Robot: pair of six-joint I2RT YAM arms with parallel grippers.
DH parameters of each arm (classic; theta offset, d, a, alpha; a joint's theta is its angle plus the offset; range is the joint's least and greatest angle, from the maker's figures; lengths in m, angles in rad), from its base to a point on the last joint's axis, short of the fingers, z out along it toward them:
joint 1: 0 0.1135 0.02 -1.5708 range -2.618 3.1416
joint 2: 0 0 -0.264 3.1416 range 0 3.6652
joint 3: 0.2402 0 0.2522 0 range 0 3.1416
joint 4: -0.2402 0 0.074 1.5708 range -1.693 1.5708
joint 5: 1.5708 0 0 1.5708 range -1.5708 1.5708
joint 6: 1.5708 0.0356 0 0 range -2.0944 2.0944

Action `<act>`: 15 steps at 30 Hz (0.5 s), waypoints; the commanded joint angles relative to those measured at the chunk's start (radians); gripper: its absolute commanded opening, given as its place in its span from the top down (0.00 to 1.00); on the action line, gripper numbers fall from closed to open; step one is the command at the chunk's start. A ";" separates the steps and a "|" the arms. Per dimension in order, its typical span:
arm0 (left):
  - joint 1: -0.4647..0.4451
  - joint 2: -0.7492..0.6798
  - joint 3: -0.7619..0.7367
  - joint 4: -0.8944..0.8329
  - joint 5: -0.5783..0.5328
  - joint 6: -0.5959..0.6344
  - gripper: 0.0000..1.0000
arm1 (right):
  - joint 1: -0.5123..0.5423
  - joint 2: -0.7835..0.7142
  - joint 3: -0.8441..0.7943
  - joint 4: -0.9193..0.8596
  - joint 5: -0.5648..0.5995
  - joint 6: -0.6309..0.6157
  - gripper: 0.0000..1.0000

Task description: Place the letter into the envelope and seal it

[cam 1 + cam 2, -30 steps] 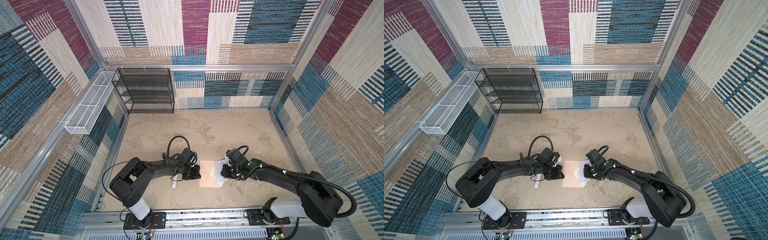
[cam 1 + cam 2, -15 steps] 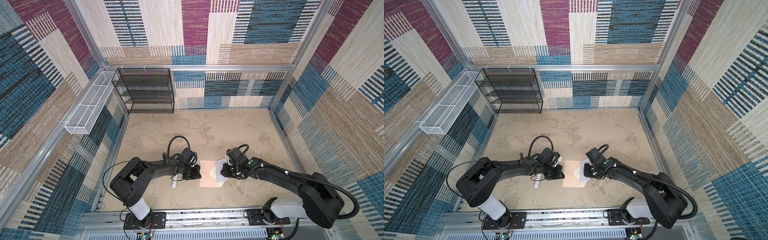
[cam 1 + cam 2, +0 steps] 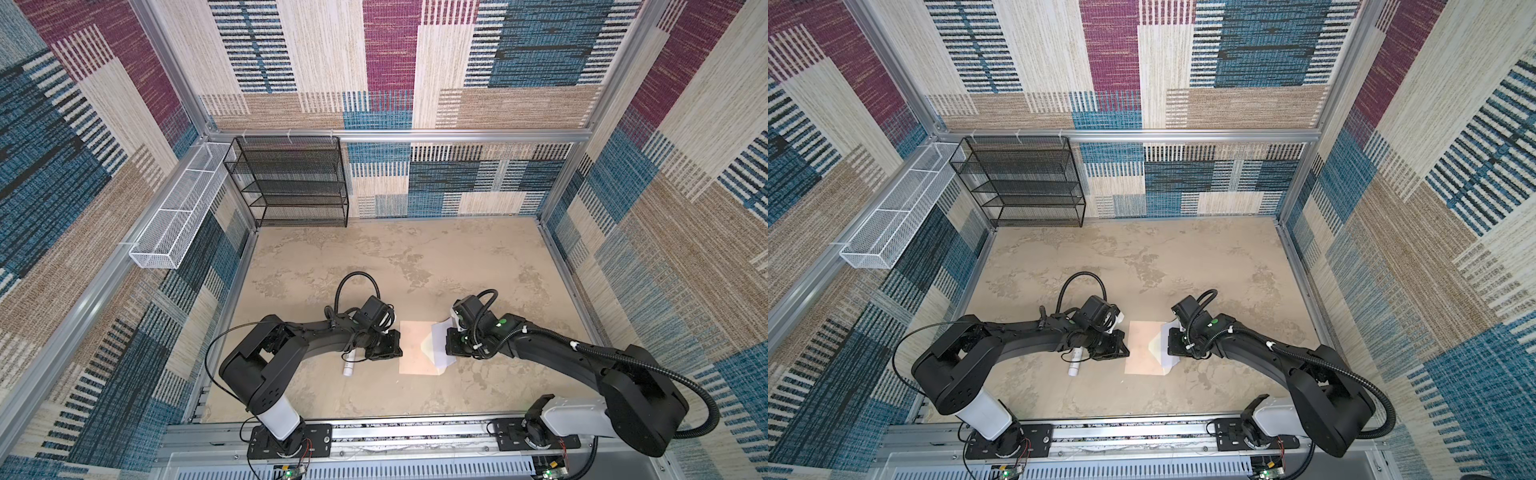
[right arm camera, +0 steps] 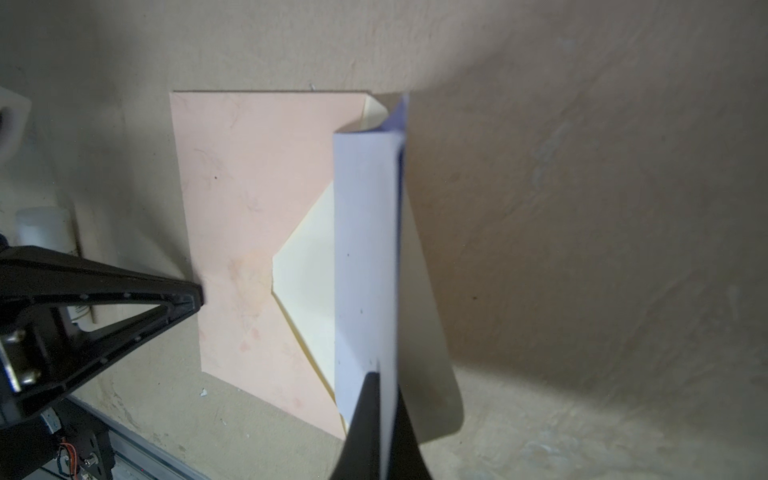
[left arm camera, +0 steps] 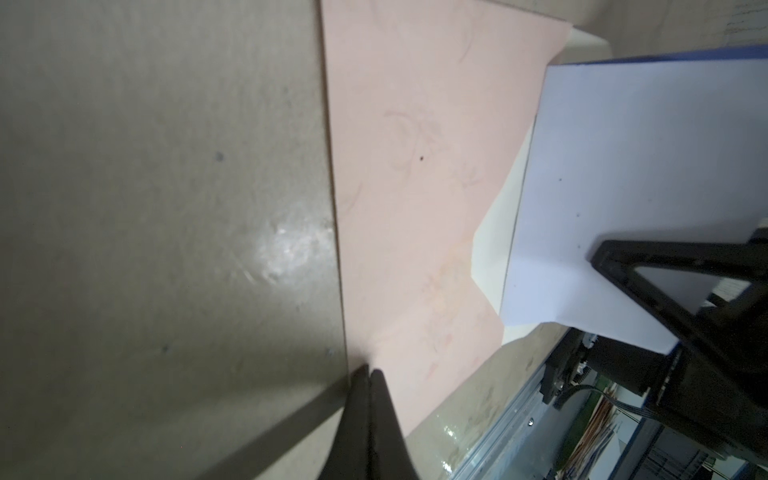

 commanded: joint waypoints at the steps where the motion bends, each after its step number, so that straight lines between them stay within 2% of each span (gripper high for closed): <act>1: -0.001 0.018 -0.015 -0.125 -0.109 0.021 1.00 | 0.000 -0.003 0.010 -0.025 0.000 -0.007 0.97; 15: -0.002 0.019 -0.019 -0.125 -0.105 0.021 1.00 | -0.014 -0.015 -0.004 -0.057 0.012 0.013 0.98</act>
